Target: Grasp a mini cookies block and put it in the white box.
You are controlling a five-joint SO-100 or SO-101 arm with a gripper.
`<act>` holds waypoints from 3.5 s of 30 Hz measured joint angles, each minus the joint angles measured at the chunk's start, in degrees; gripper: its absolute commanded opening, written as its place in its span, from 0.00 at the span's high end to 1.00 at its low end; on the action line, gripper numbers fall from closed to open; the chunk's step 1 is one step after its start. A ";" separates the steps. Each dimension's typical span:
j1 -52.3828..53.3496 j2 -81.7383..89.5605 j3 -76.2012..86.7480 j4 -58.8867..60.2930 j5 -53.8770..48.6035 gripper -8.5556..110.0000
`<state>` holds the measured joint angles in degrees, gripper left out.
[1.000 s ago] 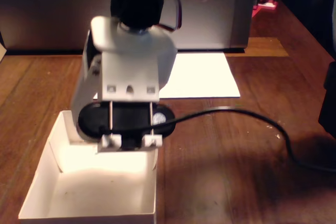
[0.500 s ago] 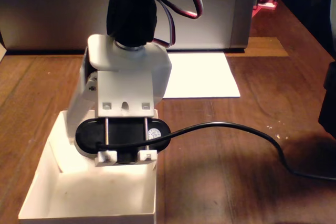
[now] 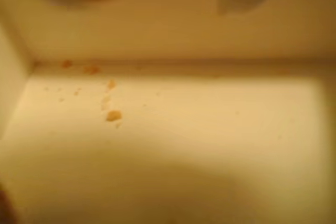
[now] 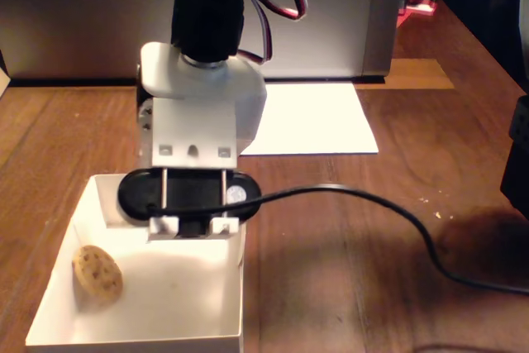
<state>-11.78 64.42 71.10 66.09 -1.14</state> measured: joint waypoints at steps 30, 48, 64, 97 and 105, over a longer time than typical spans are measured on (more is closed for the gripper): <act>21.45 34.63 3.96 25.93 -8.79 0.93; 19.78 70.93 60.73 2.99 -10.20 0.93; 17.31 99.23 92.11 -5.45 -5.27 0.92; 17.05 125.07 112.24 0.62 1.41 0.93; 17.05 125.07 112.24 1.05 -0.18 0.93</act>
<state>5.27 189.49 183.34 67.15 -1.32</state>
